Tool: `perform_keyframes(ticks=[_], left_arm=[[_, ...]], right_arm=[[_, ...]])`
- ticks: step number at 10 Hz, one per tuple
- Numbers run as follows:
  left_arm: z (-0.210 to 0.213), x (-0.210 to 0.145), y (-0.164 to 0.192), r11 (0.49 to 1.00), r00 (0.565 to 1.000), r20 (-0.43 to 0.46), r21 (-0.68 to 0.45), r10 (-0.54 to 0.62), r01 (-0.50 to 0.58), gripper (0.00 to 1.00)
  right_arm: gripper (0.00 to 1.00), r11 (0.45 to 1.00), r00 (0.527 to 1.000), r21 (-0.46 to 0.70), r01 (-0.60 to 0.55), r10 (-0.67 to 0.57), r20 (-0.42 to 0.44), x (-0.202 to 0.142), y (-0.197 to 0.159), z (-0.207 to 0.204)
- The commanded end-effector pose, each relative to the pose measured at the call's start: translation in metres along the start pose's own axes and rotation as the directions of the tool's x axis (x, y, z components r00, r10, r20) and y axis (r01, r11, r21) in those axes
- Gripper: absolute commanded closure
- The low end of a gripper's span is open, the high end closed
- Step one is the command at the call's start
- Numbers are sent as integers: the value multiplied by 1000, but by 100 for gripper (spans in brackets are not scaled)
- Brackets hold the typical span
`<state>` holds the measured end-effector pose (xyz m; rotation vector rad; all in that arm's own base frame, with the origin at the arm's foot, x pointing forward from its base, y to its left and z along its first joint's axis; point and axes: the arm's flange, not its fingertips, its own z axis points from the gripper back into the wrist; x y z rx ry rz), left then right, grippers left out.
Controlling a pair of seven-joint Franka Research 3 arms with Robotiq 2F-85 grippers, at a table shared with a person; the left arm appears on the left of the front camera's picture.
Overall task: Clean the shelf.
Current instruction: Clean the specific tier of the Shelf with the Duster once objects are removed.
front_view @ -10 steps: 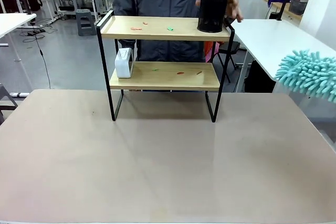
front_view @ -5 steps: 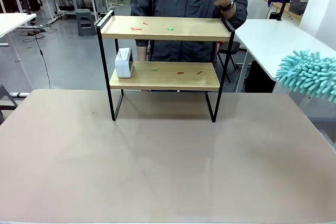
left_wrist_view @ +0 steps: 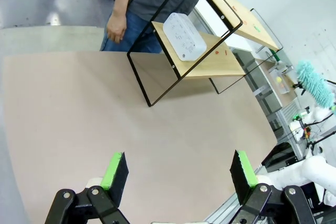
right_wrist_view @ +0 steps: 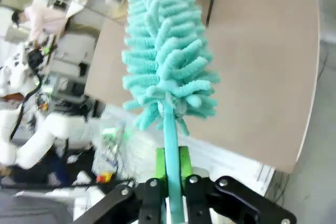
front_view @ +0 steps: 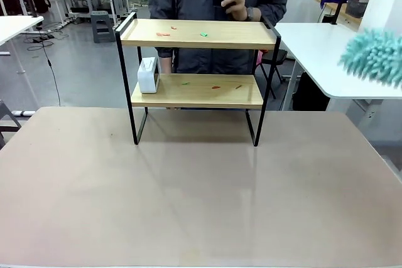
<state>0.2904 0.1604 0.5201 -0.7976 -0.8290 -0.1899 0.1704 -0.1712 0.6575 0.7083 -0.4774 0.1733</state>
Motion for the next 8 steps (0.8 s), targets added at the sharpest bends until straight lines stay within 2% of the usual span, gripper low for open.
perform_keyframes(ticks=[1,2,3,5,6,7,8], left_arm=[[-2,1,-1,1000,1000,14,-11,-21,22,0],[-2,1,-1,1000,1000,14,-11,-21,22,0],[-2,1,-1,1000,1000,14,-11,-21,22,0],[-2,1,-1,1000,1000,14,-11,-21,22,0],[-2,1,-1,1000,1000,14,-11,-21,22,0],[-2,1,-1,1000,1000,14,-11,-21,22,0],[-2,1,-1,1000,1000,14,-11,-21,22,0]], right_arm=[[87,984,982,-166,-61,89,165,59,80,-14],[87,974,973,-203,-100,138,186,77,118,-34],[87,950,967,-269,-161,206,149,88,154,-74],[87,901,941,-311,-304,335,50,86,192,-145],[87,894,926,-270,-358,377,21,78,197,-167],[87,914,941,-282,-291,327,87,88,204,-121],[87,914,941,-282,-291,327,87,88,204,-121]])
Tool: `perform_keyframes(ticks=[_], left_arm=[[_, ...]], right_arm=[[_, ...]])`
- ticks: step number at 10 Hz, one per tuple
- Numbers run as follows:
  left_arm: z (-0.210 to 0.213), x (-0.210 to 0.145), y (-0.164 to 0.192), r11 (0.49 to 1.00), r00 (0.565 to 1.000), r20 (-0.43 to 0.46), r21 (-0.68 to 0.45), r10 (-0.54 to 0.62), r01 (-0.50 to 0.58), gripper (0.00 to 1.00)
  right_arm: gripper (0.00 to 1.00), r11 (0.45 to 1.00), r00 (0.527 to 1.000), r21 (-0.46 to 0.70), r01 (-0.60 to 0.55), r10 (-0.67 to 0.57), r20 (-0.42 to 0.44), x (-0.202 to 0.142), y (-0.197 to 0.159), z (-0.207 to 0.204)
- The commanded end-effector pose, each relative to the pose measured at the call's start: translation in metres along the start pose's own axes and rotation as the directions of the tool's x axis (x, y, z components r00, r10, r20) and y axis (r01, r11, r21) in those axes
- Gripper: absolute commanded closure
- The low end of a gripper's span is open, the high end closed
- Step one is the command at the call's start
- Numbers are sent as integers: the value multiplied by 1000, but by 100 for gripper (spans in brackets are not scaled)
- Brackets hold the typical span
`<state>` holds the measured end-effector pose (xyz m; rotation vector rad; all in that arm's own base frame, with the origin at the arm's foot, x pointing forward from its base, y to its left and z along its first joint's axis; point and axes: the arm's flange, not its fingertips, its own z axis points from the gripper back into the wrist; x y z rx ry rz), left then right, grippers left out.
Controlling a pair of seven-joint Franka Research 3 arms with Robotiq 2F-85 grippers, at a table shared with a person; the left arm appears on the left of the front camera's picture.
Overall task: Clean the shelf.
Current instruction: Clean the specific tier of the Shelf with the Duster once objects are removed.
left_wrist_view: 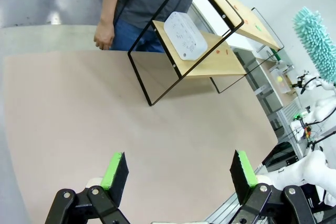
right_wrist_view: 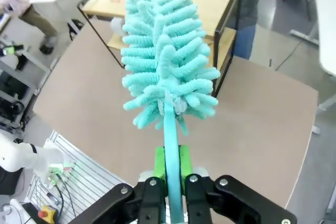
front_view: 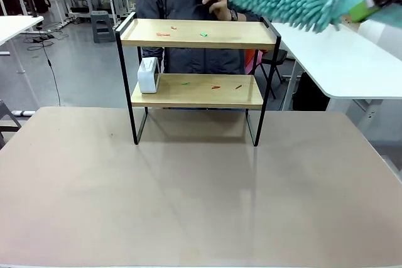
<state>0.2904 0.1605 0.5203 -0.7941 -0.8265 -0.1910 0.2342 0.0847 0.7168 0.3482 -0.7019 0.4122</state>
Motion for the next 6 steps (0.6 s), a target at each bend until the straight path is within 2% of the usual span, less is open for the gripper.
perform_keyframes(ticks=[1,3,4,6], left_arm=[[-2,1,-1,1000,1000,18,-13,-20,21,0],[-2,1,-1,1000,1000,18,-13,-20,21,0],[-2,1,-1,1000,1000,18,-13,-20,21,0],[-2,1,-1,1000,1000,18,-13,-20,21,0]], right_arm=[[87,998,998,4,55,-55,37,5,-14,29],[87,1000,1000,1,19,-19,18,-1,-13,15],[87,996,999,-79,44,-43,12,21,-9,1],[87,996,999,-91,-7,2,-49,74,0,-48]])
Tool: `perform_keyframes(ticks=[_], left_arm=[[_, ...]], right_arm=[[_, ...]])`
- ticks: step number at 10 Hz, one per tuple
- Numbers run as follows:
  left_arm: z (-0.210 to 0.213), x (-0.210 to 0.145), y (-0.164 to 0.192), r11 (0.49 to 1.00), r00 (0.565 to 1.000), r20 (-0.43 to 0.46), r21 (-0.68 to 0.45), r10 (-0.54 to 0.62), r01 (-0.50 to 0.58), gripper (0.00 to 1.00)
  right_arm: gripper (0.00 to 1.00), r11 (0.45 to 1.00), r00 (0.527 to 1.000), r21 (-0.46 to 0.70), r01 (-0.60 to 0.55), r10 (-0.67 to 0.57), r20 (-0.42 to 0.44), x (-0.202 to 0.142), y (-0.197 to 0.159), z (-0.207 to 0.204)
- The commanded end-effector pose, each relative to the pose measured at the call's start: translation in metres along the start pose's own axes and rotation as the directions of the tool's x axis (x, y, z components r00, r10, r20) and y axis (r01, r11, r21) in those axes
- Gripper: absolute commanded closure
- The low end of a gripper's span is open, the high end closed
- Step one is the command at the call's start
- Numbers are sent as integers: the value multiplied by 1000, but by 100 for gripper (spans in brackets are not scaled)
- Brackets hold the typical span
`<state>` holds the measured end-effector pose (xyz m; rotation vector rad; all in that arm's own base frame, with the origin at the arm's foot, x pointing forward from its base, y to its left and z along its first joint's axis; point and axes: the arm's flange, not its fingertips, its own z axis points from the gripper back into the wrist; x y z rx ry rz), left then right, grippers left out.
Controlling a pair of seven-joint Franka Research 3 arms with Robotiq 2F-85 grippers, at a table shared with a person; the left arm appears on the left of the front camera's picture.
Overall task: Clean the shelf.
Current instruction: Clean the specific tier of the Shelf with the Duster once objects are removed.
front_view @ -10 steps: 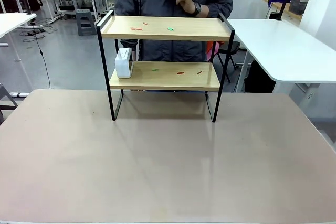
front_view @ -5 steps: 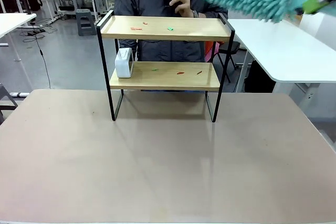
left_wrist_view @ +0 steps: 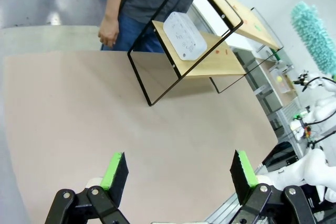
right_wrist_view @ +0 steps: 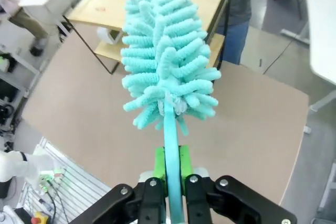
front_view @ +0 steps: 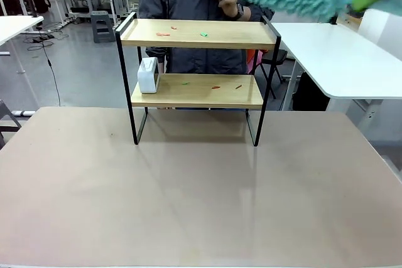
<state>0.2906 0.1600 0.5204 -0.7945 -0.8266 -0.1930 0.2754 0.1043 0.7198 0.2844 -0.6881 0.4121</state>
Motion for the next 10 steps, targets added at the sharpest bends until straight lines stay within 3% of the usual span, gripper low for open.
perform_keyframes(ticks=[1,3,6,7,10], left_arm=[[-2,1,0,1000,1000,18,-12,-19,19,0],[-2,1,0,1000,1000,18,-12,-19,19,0],[-2,1,0,1000,1000,18,-12,-19,19,0],[-2,1,0,1000,1000,18,-12,-19,19,0],[-2,1,0,1000,1000,18,-12,-19,19,0]], right_arm=[[87,998,998,-59,38,-40,-38,59,8,-48],[87,985,992,-142,94,-104,-65,71,11,-89],[87,975,983,-149,165,-174,-49,72,16,-118],[87,977,983,-151,149,-163,-85,73,21,-127],[87,990,988,-65,124,-129,-86,95,47,-149]])
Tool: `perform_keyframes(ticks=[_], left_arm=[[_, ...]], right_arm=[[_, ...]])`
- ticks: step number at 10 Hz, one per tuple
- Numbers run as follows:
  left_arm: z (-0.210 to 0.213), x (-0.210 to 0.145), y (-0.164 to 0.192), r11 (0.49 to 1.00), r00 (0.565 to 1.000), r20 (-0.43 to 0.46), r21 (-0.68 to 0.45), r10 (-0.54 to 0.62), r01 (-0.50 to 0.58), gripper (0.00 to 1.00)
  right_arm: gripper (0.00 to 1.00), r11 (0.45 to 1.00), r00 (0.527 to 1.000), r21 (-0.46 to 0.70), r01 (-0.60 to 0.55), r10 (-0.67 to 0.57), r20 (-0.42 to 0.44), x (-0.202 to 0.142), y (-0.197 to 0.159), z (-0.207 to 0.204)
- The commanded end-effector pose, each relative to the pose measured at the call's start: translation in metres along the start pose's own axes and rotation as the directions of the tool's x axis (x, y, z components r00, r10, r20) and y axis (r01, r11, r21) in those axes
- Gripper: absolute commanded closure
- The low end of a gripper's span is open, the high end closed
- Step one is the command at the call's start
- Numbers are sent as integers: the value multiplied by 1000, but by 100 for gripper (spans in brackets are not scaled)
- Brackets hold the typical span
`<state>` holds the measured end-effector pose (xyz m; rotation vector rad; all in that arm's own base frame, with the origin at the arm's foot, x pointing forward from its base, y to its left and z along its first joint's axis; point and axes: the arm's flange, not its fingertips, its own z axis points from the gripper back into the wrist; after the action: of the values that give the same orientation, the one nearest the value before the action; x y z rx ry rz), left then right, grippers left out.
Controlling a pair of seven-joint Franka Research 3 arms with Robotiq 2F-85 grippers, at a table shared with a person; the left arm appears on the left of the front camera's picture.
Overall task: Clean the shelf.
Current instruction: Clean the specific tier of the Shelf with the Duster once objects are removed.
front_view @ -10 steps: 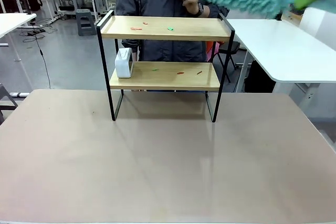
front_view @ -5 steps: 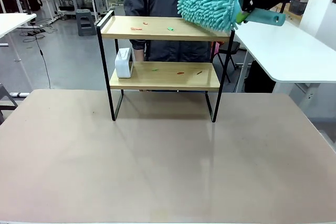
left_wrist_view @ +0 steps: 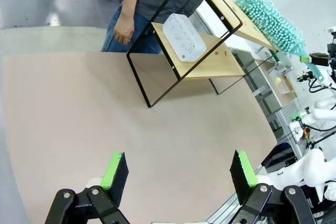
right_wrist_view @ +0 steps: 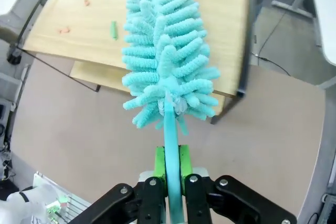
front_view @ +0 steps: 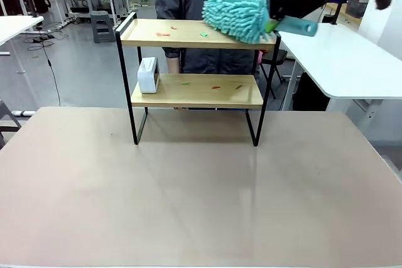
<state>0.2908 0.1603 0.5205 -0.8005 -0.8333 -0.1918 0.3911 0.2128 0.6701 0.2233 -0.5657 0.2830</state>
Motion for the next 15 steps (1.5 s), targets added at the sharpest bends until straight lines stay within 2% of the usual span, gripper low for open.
perform_keyframes(ticks=[1,4,6,7,8,9,10,11,13,15], left_arm=[[-2,1,-1,1000,1000,11,-7,-19,19,0],[-2,1,-1,1000,1000,11,-7,-19,19,0],[-2,1,-1,1000,1000,11,-7,-19,19,0],[-2,1,-1,1000,1000,11,-7,-19,19,0],[-2,1,-1,1000,1000,11,-7,-19,19,0],[-2,1,-1,1000,1000,11,-7,-19,19,0],[-2,1,-1,1000,1000,11,-7,-19,19,0],[-2,1,-1,1000,1000,11,-7,-19,19,0],[-2,1,-1,1000,1000,11,-7,-19,19,0],[-2,1,-1,1000,1000,11,-7,-19,19,0]], right_arm=[[87,999,1000,50,-21,20,16,26,26,-12],[87,976,985,157,-148,159,-63,40,55,-33],[87,939,951,243,-243,280,-131,41,43,-24],[87,906,924,308,-292,350,-152,38,24,-8],[87,868,894,358,-344,419,-158,30,6,11],[87,804,845,445,-394,507,-167,20,-6,27],[87,694,767,563,-448,622,-157,-2,-26,53],[87,683,777,582,-442,615,-132,-19,-46,73],[87,612,840,690,-385,543,-14,-40,-81,92],[87,601,869,718,-352,494,12,-50,-96,90]])
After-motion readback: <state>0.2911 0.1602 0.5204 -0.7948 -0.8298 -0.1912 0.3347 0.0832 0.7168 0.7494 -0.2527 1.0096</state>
